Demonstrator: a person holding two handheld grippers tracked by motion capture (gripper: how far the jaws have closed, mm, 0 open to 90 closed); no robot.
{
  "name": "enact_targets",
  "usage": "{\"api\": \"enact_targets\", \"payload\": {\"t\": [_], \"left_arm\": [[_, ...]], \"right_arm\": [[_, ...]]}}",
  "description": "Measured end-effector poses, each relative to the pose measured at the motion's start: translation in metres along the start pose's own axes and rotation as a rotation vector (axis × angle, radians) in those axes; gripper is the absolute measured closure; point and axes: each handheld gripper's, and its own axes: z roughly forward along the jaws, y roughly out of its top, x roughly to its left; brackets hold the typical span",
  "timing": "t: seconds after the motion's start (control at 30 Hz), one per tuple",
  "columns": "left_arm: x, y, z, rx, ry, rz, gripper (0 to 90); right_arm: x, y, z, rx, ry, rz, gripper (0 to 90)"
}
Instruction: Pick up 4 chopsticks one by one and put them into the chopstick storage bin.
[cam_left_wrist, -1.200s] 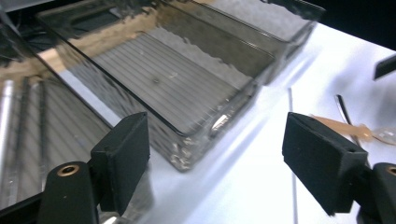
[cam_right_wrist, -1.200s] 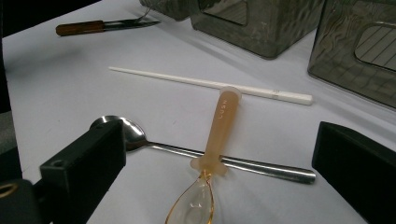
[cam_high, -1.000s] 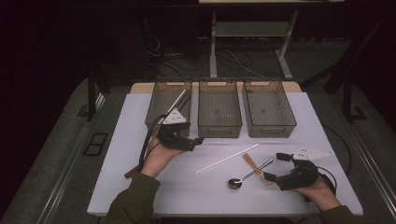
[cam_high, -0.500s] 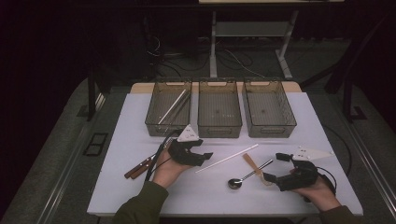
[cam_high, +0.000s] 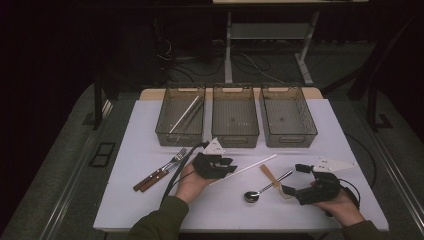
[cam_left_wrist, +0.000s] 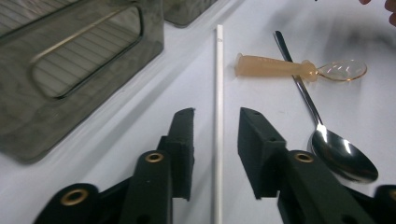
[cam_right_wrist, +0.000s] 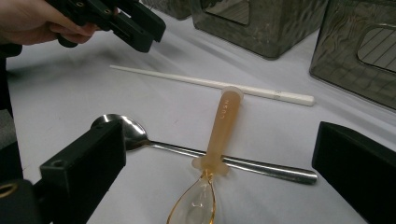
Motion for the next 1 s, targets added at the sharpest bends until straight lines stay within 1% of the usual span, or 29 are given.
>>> {"api": "enact_targets", "payload": {"t": [0.07, 0.13, 0.33, 0.4, 0.5, 0.53, 0.57, 0.7, 0.9, 1.0], "left_arm": [[0.001, 0.002, 0.006, 0.007, -0.007, -0.003, 71.0], [0.001, 0.003, 0.012, 0.022, -0.005, 0.002, 72.5], [-0.001, 0.006, 0.029, 0.066, -0.019, 0.004, 77.6], [-0.003, 0.007, 0.034, 0.082, -0.010, 0.017, 78.1], [-0.003, 0.009, 0.038, 0.091, 0.007, 0.020, 78.5], [-0.003, 0.009, 0.040, 0.090, 0.006, 0.019, 78.7], [-0.003, 0.009, 0.041, 0.092, 0.006, 0.018, 78.9], [-0.005, 0.009, 0.046, 0.119, 0.015, 0.039, 79.1], [-0.008, 0.008, 0.047, 0.120, 0.033, 0.066, 81.2], [-0.008, 0.008, 0.048, 0.121, 0.033, 0.067, 83.3]], "right_arm": [[0.000, 0.000, 0.000, 0.002, 0.001, 0.000, 2.8], [0.000, 0.000, 0.001, 0.001, 0.001, 0.000, 2.8], [-0.001, 0.000, 0.001, 0.000, 0.000, 0.001, 2.8], [0.000, 0.000, 0.001, 0.001, 0.000, 0.001, 2.8], [0.000, 0.000, 0.000, 0.001, -0.001, 0.001, 2.8], [0.000, 0.000, 0.000, 0.001, -0.001, 0.002, 2.8], [-0.001, 0.000, 0.000, 0.000, 0.000, 0.001, 2.8], [0.000, 0.000, 0.000, 0.000, 0.001, 0.001, 2.8], [0.000, 0.000, 0.000, 0.001, 0.000, 0.001, 2.8], [0.000, 0.000, 0.000, 0.001, -0.001, 0.000, 2.8]]}}
